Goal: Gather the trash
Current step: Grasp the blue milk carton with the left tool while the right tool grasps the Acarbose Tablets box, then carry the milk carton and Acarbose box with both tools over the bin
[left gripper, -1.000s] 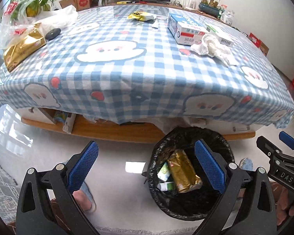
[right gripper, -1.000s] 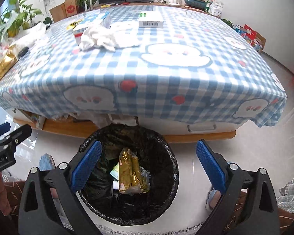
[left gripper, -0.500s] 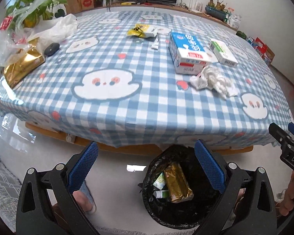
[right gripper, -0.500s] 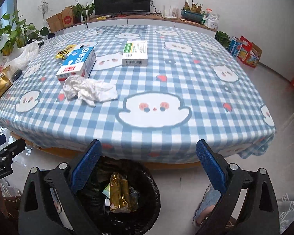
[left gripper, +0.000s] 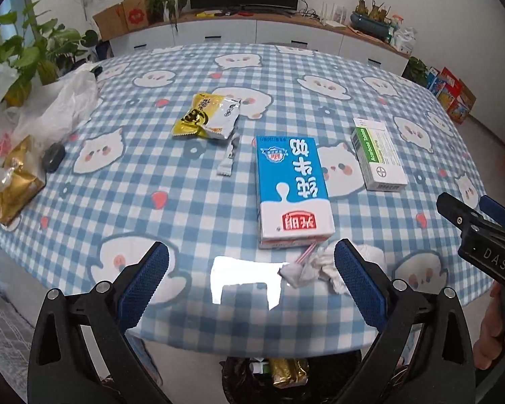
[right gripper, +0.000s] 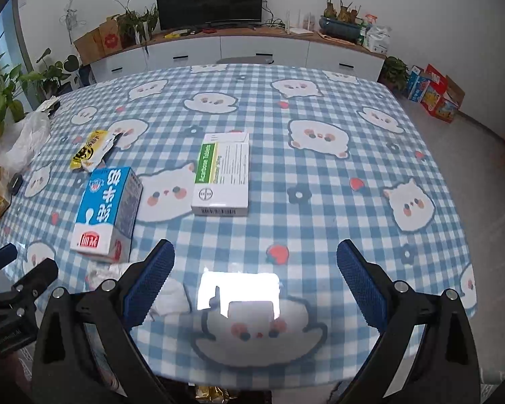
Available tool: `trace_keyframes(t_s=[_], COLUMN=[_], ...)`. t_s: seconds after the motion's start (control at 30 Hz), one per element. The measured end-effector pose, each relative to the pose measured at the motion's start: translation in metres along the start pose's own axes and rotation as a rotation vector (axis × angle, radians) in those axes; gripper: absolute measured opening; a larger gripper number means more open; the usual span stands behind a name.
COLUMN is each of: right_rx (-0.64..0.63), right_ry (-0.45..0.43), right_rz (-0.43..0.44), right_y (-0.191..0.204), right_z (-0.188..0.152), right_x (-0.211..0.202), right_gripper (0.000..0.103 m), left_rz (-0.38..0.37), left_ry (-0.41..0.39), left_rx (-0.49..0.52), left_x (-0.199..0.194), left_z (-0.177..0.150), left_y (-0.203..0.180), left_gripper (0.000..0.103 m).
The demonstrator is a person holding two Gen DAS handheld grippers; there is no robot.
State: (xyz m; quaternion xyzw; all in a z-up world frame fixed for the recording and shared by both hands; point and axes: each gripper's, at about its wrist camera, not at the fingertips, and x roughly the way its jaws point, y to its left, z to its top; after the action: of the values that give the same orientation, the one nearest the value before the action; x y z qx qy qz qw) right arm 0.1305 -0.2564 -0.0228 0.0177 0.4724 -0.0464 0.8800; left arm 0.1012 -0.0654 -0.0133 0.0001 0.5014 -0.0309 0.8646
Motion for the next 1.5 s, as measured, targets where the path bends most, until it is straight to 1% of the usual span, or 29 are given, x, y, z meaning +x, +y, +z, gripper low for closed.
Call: trace_keyframes(t_s=[0.03,0.17,0.23,0.3,0.43,0.5,0.53,0.6,0.67,0.73,0.83,0.9,0.97,1.03,1.07,1.27,1.5], right_rx=[-0.001,0.002,0.002,0.011,0.044,0.042,0.040,0.042,0.031,0.025,0.012,0.014,0.021,0.014,0.013,0.042,0.043], right_ry=[0.011,0.043,0.061,0.091,0.132,0.138,0.140,0.135,0.138,0.145,0.148,0.156,0.166,0.176,0.178,0.143,0.077], right_rz=[0.011,0.009,0.014,0.014,0.021,0.024,0.021,0.029,0.035,0.040,0.027,0.031,0.023,0.024,0.021,0.018,0.015], right_y=[0.001,0.005,0.007,0.009,0.006,0.008,0.009,0.012,0.017,0.021,0.029,0.032,0.033,0.034,0.035,0.028,0.027], right_z=[0.008,0.037,0.049,0.059,0.067,0.067,0.068,0.069,0.069,0.070,0.070,0.070,0.068,0.067,0.067,0.069,0.065], right_x=[0.009,0.043,0.058,0.075,0.102,0.109,0.111,0.112,0.114,0.116,0.117,0.120,0.122,0.126,0.127,0.114,0.070], right_gripper=[0.093,0.093,0.093,0.093,0.093,0.093,0.092,0.089,0.088,0.084,0.080,0.073,0.071,0.065,0.059,0.058,0.058], left_rz=[0.007,0.036,0.027,0.037,0.050,0.062,0.062,0.062,0.059,0.053,0.040,0.033,0.032,0.032,0.035,0.033,0.032], left_ry=[0.005,0.031,0.041,0.049,0.054,0.061,0.065,0.077,0.084,0.089,0.092,0.097,0.096,0.094,0.094,0.079,0.039], left_rx=[0.005,0.025,0.028,0.030,0.039,0.041,0.039,0.032,0.026,0.024,0.019,0.023,0.026,0.028,0.028,0.018,0.016], left_x=[0.005,0.030,0.041,0.050,0.064,0.071,0.075,0.081,0.084,0.087,0.088,0.088,0.088,0.088,0.088,0.079,0.045], left_z=[0.006,0.028,0.035,0.040,0.047,0.050,0.051,0.053,0.053,0.053,0.054,0.055,0.055,0.055,0.056,0.060,0.052], left_y=[-0.002,-0.013,-0.017,-0.021,-0.025,-0.026,-0.026,-0.026,-0.025,-0.024,-0.025,-0.025,-0.025,-0.024,-0.023,-0.013,-0.001], left_gripper=[0.097,0.097,0.097,0.096,0.096,0.093,0.094,0.090,0.087,0.083,0.073,0.065,0.065,0.065,0.064,0.064,0.064])
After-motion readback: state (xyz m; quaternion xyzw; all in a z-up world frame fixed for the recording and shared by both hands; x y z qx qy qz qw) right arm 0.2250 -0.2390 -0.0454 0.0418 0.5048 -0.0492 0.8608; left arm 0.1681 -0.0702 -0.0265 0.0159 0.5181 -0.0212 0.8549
